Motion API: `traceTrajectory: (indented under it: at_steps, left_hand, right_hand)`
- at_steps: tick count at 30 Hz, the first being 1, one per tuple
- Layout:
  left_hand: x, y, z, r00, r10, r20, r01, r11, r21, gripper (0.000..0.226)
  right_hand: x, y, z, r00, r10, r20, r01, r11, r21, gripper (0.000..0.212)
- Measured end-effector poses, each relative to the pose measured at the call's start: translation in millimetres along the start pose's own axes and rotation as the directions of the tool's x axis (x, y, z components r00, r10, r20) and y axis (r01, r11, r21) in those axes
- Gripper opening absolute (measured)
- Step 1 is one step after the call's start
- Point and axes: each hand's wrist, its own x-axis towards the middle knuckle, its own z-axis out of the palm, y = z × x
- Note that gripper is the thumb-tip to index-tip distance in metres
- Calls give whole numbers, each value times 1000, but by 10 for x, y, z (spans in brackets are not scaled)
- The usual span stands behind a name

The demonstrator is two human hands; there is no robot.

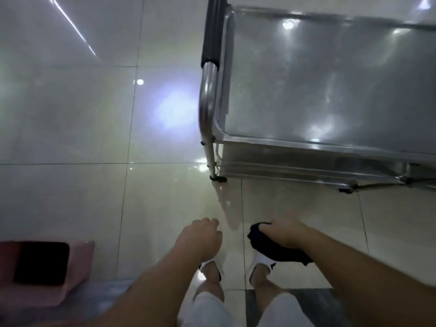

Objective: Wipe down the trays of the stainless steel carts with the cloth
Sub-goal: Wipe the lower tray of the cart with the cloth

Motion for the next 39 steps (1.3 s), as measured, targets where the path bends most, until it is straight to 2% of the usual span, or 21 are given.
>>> traceTrajectory:
  at_steps: [2,4,8,13,16,23,28,35,39]
  left_hand:
    - [-446,-152,-110,1000,-11,-20,10,999,-46,46]
    - [-824,-343,-240,998,-18,-64,18,1000,6,43]
    - [-1521,-792,-544,987,-79,-140,93,991,99,41]
    - [-2040,-1415,-892,931,-203,-304,193,979,-64,45]
    - [-2177,-1686,-1074,903,-265,-338,227,962,-149,46]
    - [-2023,-2154,-1750,862,-343,-375,257,930,-262,45]
    - [-1819,-2430,-2535,827,-406,-388,291,901,-322,43]
    - [-1374,-2868,-3201,833,-463,-303,308,843,-442,45]
    - [-1040,-3207,-3674,841,-445,-309,294,854,-430,43]
  right_hand:
    - [-361,-440,3,999,-44,7,43,996,77,39]
    - [-680,-883,-28,995,-103,-16,104,990,100,39]
    - [-1181,-1737,-121,977,-213,-32,211,976,-63,45]
    - [-1390,-2637,-251,951,-299,-78,267,922,-282,53]
    - [-1384,-3040,-371,936,-343,-83,292,884,-364,50]
    - [-1023,-3878,-956,893,-443,-81,353,801,-484,47]
    - [-744,-4303,-1744,875,-478,-75,409,815,-411,50]
    - [-231,-4582,-2552,915,-391,-94,337,873,-353,45]
    - [20,-4845,-2916,936,-328,-125,278,911,-306,43]
